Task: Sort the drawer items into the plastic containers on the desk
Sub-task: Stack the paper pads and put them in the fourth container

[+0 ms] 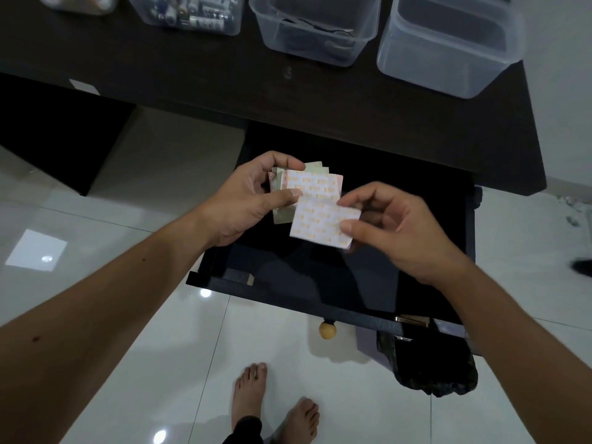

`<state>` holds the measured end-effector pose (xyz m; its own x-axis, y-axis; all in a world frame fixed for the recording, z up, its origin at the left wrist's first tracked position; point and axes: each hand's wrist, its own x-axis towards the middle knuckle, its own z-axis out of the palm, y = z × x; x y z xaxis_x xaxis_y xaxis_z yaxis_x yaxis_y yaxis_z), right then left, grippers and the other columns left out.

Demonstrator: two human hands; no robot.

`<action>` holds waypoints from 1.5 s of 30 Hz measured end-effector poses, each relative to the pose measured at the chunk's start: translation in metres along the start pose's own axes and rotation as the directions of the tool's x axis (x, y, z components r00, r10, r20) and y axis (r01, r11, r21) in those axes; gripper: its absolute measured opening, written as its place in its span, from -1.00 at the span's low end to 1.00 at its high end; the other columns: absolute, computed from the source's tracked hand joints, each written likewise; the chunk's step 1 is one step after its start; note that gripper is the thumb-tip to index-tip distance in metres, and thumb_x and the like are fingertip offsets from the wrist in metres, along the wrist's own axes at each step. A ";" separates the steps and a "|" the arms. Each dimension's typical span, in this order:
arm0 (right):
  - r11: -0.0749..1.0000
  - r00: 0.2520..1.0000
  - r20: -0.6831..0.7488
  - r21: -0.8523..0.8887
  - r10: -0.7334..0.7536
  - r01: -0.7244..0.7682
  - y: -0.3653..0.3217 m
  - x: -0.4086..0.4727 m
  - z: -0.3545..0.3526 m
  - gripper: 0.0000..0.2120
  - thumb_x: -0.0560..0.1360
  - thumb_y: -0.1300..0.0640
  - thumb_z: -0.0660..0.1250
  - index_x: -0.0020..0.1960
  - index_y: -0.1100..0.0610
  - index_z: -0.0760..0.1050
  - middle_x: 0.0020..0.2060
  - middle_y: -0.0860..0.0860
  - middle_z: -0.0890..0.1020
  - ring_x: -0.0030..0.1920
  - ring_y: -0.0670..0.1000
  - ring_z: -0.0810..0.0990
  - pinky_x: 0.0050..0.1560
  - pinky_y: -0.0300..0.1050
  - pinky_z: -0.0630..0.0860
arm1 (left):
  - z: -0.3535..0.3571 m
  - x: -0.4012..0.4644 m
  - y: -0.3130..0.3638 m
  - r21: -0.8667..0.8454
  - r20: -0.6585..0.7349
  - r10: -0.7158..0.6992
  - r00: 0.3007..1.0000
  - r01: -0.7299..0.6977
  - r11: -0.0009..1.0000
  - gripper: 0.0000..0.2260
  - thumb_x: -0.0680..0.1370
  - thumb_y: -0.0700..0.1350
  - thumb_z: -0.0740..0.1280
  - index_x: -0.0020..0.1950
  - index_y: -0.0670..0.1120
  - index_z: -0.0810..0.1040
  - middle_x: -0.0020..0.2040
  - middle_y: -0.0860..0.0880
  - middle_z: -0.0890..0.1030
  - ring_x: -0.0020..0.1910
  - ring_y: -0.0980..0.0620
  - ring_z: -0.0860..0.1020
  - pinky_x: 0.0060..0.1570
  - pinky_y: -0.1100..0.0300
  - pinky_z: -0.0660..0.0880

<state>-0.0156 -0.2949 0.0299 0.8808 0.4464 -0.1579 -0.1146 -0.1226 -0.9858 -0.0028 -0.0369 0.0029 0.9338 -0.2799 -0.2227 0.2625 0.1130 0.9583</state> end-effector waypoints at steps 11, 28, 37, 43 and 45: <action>0.994 0.974 -0.226 -0.110 -0.023 -0.001 0.004 0.026 0.000 -0.80 0.56 0.25 0.50 0.16 0.09 0.64 -0.02 -0.04 0.70 -0.04 0.02 0.70 -0.12 -0.14 0.65 | -0.001 -0.004 -0.001 0.001 0.058 0.032 0.998 -0.032 0.999 -0.58 0.46 -0.19 0.51 0.32 -0.04 0.59 0.21 -0.02 0.68 0.24 -0.02 0.67 0.18 0.12 0.65; 0.977 0.940 -0.338 -0.211 -0.046 -0.028 -0.017 0.009 0.017 -0.62 0.50 0.09 0.57 0.28 -0.09 0.60 0.11 0.03 0.63 0.04 -0.01 0.68 0.04 -0.01 0.70 | 0.013 -0.006 0.019 -0.042 0.059 -0.022 0.998 0.025 0.999 -0.62 0.45 -0.17 0.60 0.21 -0.04 0.60 0.19 -0.08 0.65 0.25 -0.14 0.66 0.18 -0.02 0.67; 0.982 0.939 -0.292 0.103 0.181 -0.157 -0.093 -0.008 -0.003 -0.41 0.39 0.00 0.54 0.39 0.04 0.54 0.18 -0.01 0.72 0.16 0.01 0.73 0.09 0.00 0.71 | 0.035 -0.001 0.097 -0.083 0.095 -0.068 0.993 0.076 0.994 -0.22 0.40 -0.22 0.57 0.57 0.04 0.37 0.27 -0.21 0.68 0.22 -0.11 0.69 0.23 0.06 0.64; 0.986 0.920 -0.356 0.087 0.164 -0.143 -0.144 -0.003 -0.029 -0.53 0.46 0.10 0.55 0.35 0.05 0.58 0.14 -0.02 0.74 0.14 0.02 0.74 0.06 0.01 0.72 | 0.056 0.018 0.145 -0.020 0.063 -0.087 0.994 0.088 0.996 -0.22 0.36 -0.15 0.67 0.54 -0.06 0.44 0.30 -0.06 0.68 0.29 0.02 0.66 0.25 0.15 0.62; 0.989 0.914 -0.377 0.081 0.148 -0.126 -0.156 0.003 -0.040 -0.56 0.48 0.13 0.55 0.34 0.05 0.58 0.14 -0.01 0.74 0.13 0.01 0.74 0.03 -0.04 0.71 | 0.062 0.029 0.160 0.000 0.028 -0.075 0.997 0.075 0.997 -0.24 0.35 -0.14 0.69 0.50 -0.06 0.48 0.31 -0.07 0.68 0.30 0.01 0.66 0.29 0.13 0.61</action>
<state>0.0234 -0.3100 0.1858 0.9616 0.0556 -0.2687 -0.2619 -0.1056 -0.9593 0.0516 -0.0860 0.1603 0.9044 -0.3140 -0.2888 0.3317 0.0915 0.9389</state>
